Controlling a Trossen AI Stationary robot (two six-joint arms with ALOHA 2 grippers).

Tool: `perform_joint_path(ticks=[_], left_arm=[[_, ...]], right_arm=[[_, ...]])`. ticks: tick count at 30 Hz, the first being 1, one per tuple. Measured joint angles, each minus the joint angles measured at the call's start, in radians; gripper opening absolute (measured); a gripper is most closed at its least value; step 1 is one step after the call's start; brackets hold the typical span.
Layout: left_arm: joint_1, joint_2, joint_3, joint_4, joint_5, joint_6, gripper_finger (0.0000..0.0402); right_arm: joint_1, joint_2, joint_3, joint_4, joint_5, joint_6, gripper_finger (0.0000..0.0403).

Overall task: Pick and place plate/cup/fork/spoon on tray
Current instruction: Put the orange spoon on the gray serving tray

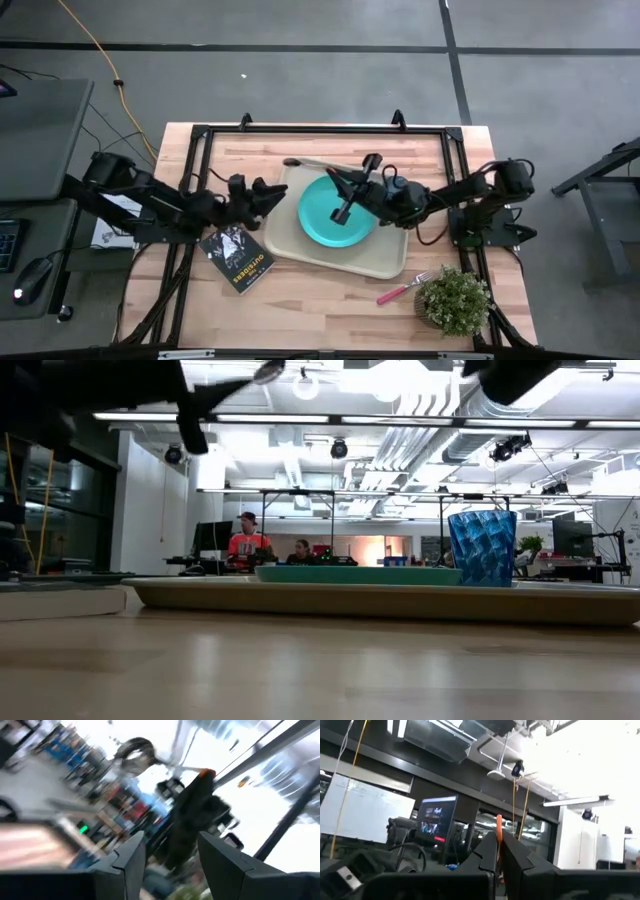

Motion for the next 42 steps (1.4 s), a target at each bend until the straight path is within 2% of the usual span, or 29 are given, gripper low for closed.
perform_joint_path(ticks=[2,6,12,19,25,32,42], left_arm=[[-0.013,0.033,0.000,0.093,-0.004,0.025,0.0161],[-0.030,0.029,0.039,0.095,-0.069,0.026,0.0161],[-0.044,0.038,0.115,0.095,-0.081,0.032,0.0161],[-0.051,0.036,0.152,0.095,-0.070,0.080,0.0161],[-0.046,0.023,0.157,0.096,-0.090,0.070,0.0161],[-0.035,0.022,0.180,0.094,-0.080,0.036,0.0161],[-0.028,0.022,0.180,0.096,-0.084,0.029,0.0161]], right_arm=[[0.005,0.035,0.050,0.001,-0.005,-0.031,0.0000],[0.028,0.106,0.157,0.008,-0.007,-0.123,0.0000],[0.062,0.200,0.282,0.015,0.034,-0.293,0.0000],[0.085,0.230,0.300,0.020,0.097,-0.456,0.0000],[0.106,0.230,0.300,-0.008,0.087,-0.502,0.0000],[0.108,0.230,0.300,-0.036,0.018,-0.508,0.0000],[0.106,0.229,0.300,-0.121,0.024,-0.509,0.0000]])
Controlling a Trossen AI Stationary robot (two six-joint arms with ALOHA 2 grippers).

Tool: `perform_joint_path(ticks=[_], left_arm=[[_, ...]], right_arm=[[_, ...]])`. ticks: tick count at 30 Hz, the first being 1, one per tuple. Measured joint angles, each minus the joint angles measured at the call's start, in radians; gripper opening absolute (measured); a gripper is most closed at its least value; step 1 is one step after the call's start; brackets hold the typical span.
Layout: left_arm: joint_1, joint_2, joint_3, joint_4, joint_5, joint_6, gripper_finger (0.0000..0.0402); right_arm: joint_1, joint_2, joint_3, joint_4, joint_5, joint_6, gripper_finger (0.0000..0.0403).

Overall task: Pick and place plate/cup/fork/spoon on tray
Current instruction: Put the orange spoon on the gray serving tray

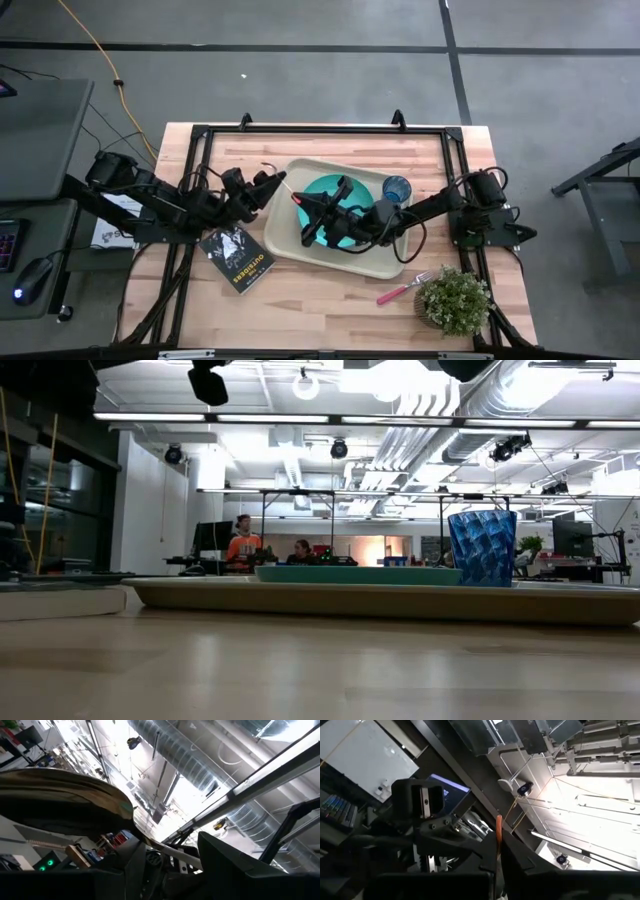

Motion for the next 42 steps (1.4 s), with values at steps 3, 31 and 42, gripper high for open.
perform_joint_path(ticks=[3,31,42], left_arm=[[0.009,0.000,0.000,0.000,0.003,0.020,0.0159],[0.013,-0.052,0.001,-0.001,-0.042,0.231,0.0000],[0.003,-0.155,0.000,-0.141,-0.153,0.418,0.0000]], right_arm=[[0.000,0.000,0.000,-0.009,0.015,0.000,0.0000],[0.001,-0.001,-0.002,-0.091,0.297,0.030,0.0106],[0.050,-0.001,-0.002,-0.146,0.624,-0.215,0.0210]])
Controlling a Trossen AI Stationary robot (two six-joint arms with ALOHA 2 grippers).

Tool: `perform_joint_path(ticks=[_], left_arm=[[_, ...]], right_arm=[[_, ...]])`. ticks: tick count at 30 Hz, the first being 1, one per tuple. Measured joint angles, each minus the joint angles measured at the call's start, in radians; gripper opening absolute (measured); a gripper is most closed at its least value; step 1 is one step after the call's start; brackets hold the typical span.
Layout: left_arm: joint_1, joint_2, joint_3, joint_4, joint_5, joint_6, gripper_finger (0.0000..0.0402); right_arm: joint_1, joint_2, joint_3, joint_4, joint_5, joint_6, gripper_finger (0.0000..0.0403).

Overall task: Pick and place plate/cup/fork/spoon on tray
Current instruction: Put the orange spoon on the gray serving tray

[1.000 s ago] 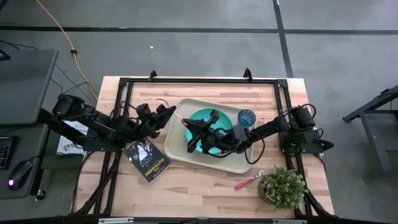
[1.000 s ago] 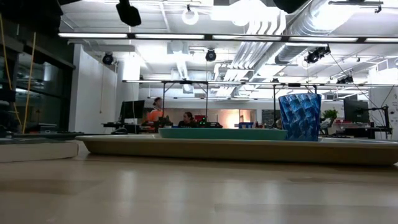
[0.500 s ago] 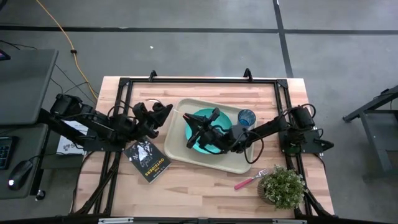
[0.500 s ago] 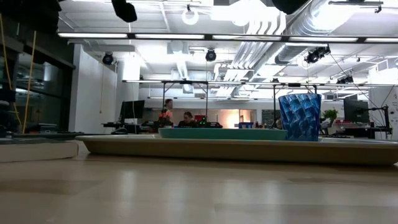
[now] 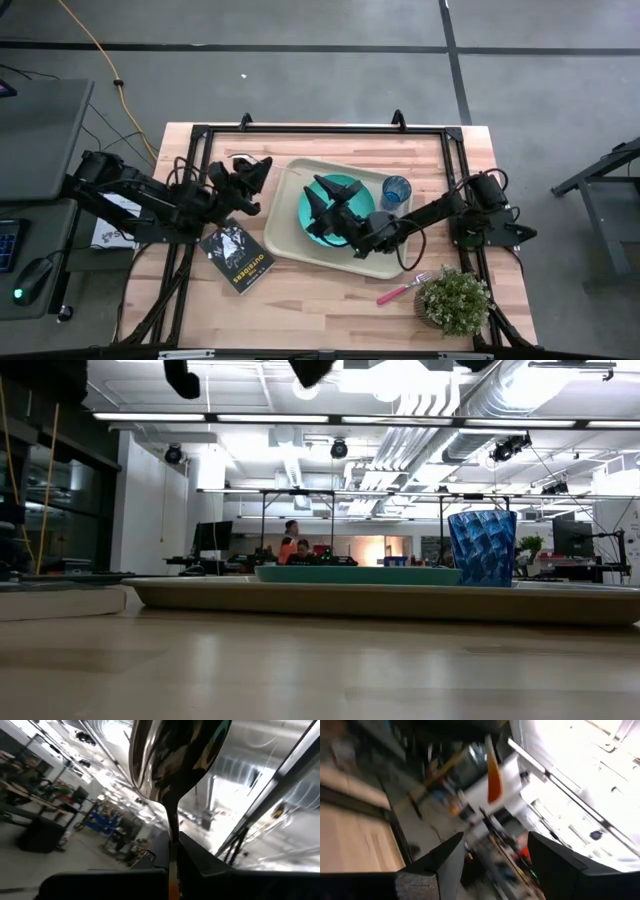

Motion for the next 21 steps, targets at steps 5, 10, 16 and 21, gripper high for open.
perform_joint_path(ticks=[5,10,16,21], left_arm=[[-0.023,-0.091,0.000,-0.225,-0.077,0.034,0.0000],[-0.040,-0.169,0.000,-0.441,-0.141,0.037,0.0000],[-0.040,-0.226,0.000,-0.607,-0.151,0.037,0.0000],[-0.028,-0.230,0.007,-0.669,-0.095,0.093,0.0000]], right_arm=[[0.021,0.000,0.000,-0.045,0.157,-0.095,0.0211],[0.029,-0.038,0.000,-0.278,0.211,0.013,0.0211],[0.002,-0.226,-0.125,-0.812,0.183,0.533,0.0211],[-0.018,-0.523,-0.320,-1.168,-0.019,1.102,0.0211]])
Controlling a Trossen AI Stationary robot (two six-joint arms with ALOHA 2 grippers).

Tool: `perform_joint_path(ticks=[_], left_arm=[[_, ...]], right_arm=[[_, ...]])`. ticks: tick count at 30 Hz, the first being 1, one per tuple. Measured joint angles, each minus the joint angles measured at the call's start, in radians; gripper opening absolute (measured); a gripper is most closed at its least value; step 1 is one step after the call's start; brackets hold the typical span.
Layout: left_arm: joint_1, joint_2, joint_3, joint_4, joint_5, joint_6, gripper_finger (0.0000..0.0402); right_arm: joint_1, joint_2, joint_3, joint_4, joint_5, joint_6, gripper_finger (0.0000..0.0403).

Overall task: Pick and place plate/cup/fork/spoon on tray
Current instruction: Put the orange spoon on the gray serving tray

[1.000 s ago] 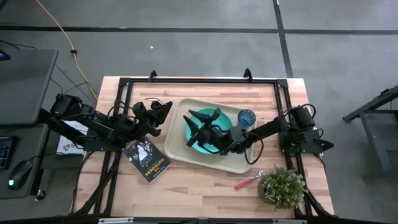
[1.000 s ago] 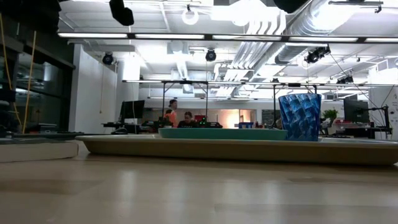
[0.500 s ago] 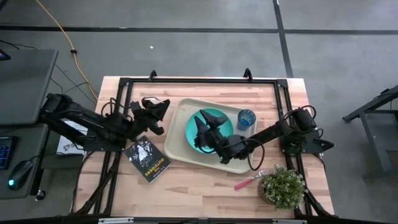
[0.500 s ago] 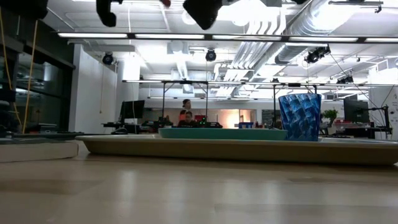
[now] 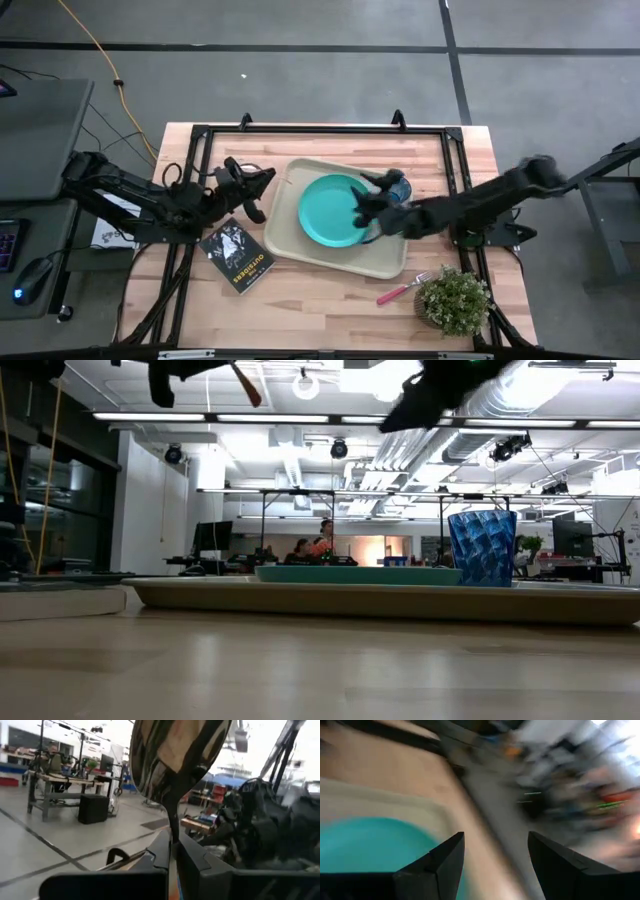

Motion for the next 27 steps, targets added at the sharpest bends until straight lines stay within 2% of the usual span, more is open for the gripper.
perform_joint_path(ticks=[2,4,7,11,14,18,23,27], left_arm=[[0.023,0.004,0.042,-0.114,0.016,-0.008,0.0000],[0.050,0.006,0.112,-0.317,0.019,-0.054,0.0000],[0.094,0.035,0.265,-0.642,0.078,-0.175,0.0000],[0.128,0.114,0.456,-1.041,0.168,-0.320,0.0000],[0.136,0.188,0.539,-1.274,0.226,-0.439,0.0000],[0.143,0.292,0.558,-1.408,0.337,-0.563,0.0000],[0.176,0.433,0.554,-1.428,0.455,-0.636,0.0000],[0.203,0.544,0.554,-1.385,0.509,-0.666,0.0000]], right_arm=[[-0.001,-0.118,-0.076,-0.018,-0.157,0.144,0.0211],[-0.005,-0.216,-0.143,0.019,-0.317,0.247,0.0211],[-0.009,-0.321,-0.225,0.103,-0.474,0.332,0.0211],[-0.008,-0.390,-0.295,0.189,-0.506,0.351,0.0211],[-0.010,-0.394,-0.317,0.203,-0.497,0.346,0.0211],[-0.013,-0.373,-0.336,0.201,-0.493,0.354,0.0211],[-0.013,-0.336,-0.336,0.197,-0.513,0.397,0.0211],[-0.013,-0.323,-0.335,0.196,-0.514,0.398,0.0211]])
